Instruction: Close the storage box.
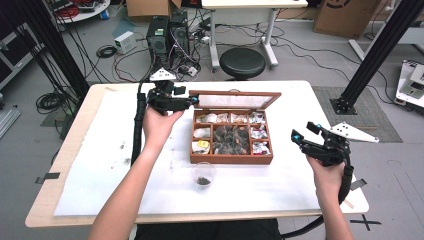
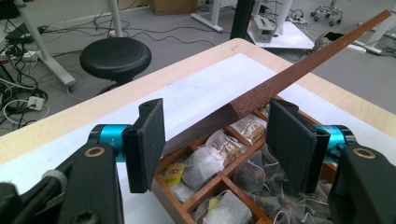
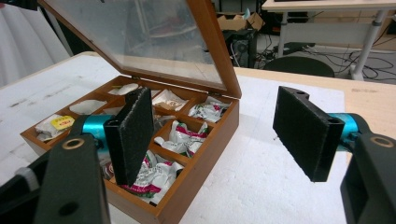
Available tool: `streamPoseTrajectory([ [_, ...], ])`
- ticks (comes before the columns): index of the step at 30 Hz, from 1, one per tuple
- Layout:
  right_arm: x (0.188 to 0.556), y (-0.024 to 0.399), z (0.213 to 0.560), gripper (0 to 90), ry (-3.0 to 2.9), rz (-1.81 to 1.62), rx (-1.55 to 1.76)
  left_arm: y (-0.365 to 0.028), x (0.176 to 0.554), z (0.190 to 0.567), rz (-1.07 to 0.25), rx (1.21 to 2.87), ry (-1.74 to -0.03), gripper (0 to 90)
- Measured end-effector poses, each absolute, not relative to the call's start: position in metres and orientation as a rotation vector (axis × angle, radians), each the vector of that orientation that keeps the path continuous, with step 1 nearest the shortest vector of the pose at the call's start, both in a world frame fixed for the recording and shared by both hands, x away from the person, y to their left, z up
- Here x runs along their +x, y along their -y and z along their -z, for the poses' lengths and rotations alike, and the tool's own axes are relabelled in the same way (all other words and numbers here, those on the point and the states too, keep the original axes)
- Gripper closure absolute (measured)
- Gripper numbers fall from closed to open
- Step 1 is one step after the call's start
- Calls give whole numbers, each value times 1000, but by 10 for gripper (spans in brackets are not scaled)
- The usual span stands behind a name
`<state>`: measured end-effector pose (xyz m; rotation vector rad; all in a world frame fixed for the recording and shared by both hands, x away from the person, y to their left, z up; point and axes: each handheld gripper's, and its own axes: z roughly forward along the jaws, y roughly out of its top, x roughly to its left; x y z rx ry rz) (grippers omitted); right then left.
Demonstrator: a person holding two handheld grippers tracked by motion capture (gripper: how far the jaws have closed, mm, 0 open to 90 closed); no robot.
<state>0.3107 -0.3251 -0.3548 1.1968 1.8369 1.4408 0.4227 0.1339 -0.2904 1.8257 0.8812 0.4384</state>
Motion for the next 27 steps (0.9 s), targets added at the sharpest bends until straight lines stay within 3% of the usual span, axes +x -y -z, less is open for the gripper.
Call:
streamPoseTrajectory([
  [27,309,326,353,296,-1814,-1439,1185,-139,402,319,-265,1784,-942,354],
])
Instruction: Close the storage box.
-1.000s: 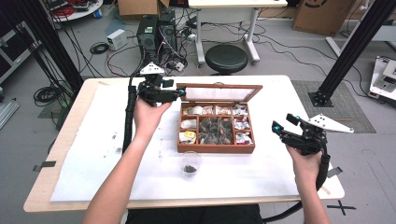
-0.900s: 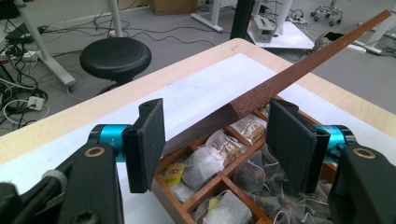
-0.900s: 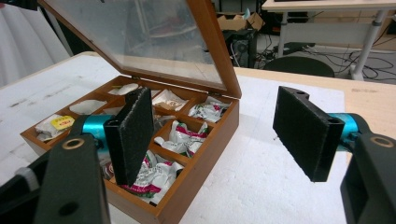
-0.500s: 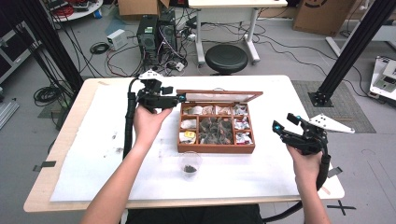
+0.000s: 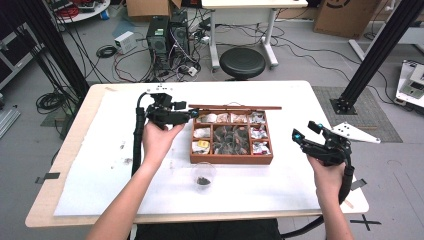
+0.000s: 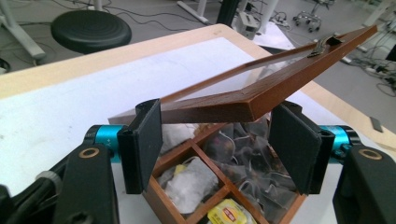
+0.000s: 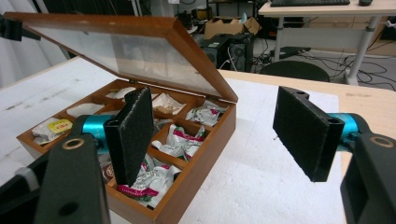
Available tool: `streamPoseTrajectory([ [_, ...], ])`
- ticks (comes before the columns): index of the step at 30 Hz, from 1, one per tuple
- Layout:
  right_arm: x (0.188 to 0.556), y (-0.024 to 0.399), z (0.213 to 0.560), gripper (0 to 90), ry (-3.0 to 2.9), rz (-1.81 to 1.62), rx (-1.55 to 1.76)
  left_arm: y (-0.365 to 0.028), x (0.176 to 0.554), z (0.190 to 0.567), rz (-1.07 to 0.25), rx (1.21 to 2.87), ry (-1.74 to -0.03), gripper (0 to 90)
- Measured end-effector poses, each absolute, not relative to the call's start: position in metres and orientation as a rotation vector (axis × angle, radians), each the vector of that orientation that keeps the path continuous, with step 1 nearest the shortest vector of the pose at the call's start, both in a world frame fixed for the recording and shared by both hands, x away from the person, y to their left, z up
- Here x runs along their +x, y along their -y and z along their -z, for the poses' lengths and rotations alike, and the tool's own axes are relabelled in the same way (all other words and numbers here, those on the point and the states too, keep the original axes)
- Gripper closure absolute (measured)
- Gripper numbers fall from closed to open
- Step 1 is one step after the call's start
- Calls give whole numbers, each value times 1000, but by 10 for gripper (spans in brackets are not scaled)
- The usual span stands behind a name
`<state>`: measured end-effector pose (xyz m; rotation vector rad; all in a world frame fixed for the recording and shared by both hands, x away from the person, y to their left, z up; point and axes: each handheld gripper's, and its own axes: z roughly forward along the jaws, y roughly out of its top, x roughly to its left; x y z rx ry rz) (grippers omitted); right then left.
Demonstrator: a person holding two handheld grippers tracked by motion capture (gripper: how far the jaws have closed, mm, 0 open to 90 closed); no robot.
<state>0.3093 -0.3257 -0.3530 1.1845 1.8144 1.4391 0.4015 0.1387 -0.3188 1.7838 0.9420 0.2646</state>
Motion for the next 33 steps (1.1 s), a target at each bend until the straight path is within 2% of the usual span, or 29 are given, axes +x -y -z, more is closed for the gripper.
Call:
streamPoseTrajectory([
  [20,305,326,356,297,-1807,-1418,1203,-139,386,344,-245,1812,-908,354],
  [33,286,319,363,297,-1794,-1382,1205,-139,377,358,-251,1826,-891,355],
])
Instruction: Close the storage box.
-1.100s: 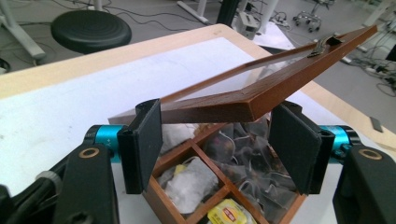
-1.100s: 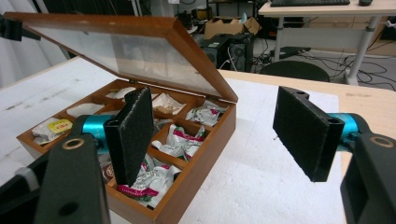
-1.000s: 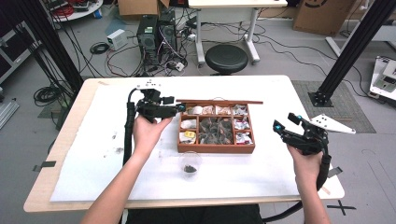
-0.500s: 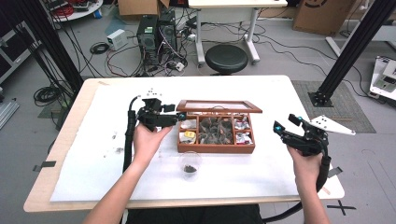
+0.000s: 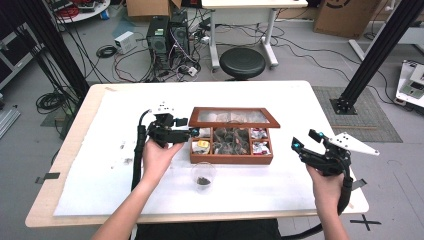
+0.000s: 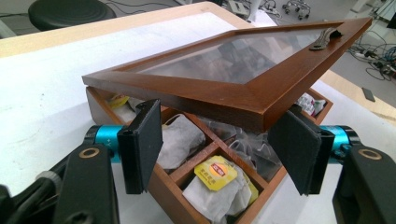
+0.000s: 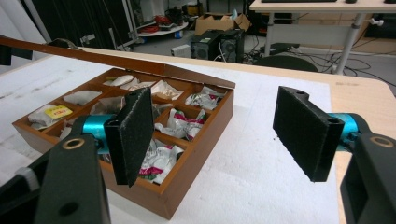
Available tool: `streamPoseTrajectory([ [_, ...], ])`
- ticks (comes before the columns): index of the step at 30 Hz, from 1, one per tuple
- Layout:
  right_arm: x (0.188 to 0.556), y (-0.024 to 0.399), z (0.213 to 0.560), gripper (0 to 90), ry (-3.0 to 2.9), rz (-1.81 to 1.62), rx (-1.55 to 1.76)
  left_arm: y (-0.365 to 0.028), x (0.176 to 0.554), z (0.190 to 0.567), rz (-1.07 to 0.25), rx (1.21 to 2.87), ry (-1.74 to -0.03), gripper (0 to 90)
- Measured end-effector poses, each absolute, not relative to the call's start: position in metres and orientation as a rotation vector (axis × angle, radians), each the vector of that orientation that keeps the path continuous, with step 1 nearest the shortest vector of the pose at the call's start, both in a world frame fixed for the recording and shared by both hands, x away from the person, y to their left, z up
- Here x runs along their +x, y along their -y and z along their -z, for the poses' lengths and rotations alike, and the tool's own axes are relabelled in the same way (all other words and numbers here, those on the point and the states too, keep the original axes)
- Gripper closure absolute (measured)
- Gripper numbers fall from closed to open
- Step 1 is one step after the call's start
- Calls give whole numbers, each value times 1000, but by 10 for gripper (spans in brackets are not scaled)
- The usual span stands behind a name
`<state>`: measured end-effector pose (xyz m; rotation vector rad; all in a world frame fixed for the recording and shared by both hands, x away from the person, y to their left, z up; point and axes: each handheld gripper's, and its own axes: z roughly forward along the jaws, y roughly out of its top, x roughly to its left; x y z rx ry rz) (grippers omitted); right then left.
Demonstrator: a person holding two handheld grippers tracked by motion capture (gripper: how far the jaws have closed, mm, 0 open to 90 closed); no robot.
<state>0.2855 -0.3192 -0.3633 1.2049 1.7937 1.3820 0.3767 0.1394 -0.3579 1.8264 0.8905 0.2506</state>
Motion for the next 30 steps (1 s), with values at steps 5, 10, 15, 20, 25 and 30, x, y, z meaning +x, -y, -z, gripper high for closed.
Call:
streamPoseTrajectory([
  [5,278,321,368,297,-1783,-1368,1217,-139,373,363,-266,1829,-880,357],
  [10,277,324,372,297,-1775,-1364,1228,-139,369,370,-260,1832,-879,360],
  [15,277,325,372,297,-1768,-1363,1224,-140,365,379,-256,1839,-880,360],
  [20,276,325,372,297,-1762,-1362,1219,-139,361,384,-270,1861,-877,363],
  [25,275,326,372,297,-1752,-1360,1222,-138,358,388,-283,1869,-868,374],
  [30,275,325,372,297,-1751,-1362,1223,-138,357,393,-285,1880,-864,379],
])
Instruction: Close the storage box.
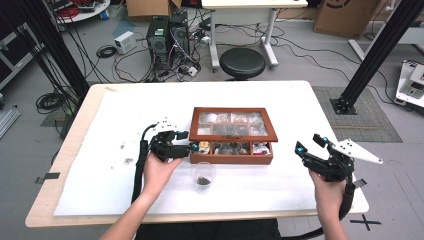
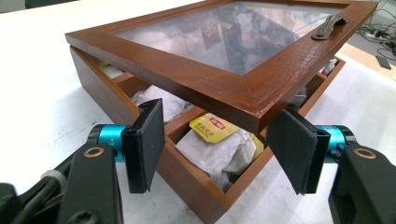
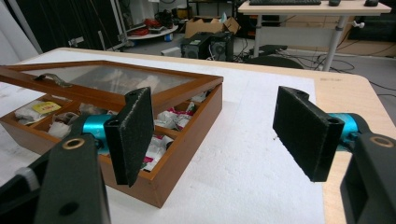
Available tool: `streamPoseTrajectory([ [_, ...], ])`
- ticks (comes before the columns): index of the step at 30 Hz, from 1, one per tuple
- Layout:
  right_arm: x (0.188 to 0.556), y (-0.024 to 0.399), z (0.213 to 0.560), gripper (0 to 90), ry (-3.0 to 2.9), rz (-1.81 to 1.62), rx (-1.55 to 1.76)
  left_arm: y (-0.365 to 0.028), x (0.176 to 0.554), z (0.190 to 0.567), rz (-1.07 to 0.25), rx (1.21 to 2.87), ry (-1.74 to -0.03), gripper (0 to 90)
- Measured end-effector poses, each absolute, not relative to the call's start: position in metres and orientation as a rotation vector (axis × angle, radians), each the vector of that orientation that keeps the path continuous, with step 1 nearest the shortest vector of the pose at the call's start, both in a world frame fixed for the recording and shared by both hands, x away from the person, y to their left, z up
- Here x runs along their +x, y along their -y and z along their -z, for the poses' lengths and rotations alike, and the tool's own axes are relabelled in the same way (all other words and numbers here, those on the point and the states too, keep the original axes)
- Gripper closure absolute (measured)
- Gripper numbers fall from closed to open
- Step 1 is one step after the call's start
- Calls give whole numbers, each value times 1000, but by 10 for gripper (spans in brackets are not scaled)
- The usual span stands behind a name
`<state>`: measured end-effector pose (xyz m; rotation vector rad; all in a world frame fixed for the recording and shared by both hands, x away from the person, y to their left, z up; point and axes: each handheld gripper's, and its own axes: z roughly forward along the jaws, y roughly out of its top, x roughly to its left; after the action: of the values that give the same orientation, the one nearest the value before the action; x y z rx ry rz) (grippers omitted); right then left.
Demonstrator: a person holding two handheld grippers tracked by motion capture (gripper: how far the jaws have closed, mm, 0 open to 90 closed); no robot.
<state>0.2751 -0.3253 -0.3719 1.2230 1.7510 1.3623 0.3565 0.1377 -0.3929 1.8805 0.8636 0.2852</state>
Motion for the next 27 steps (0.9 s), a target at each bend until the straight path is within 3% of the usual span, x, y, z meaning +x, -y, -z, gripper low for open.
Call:
streamPoseTrajectory([
  [27,275,329,372,297,-1729,-1366,1226,-135,351,416,-273,1954,-857,388],
])
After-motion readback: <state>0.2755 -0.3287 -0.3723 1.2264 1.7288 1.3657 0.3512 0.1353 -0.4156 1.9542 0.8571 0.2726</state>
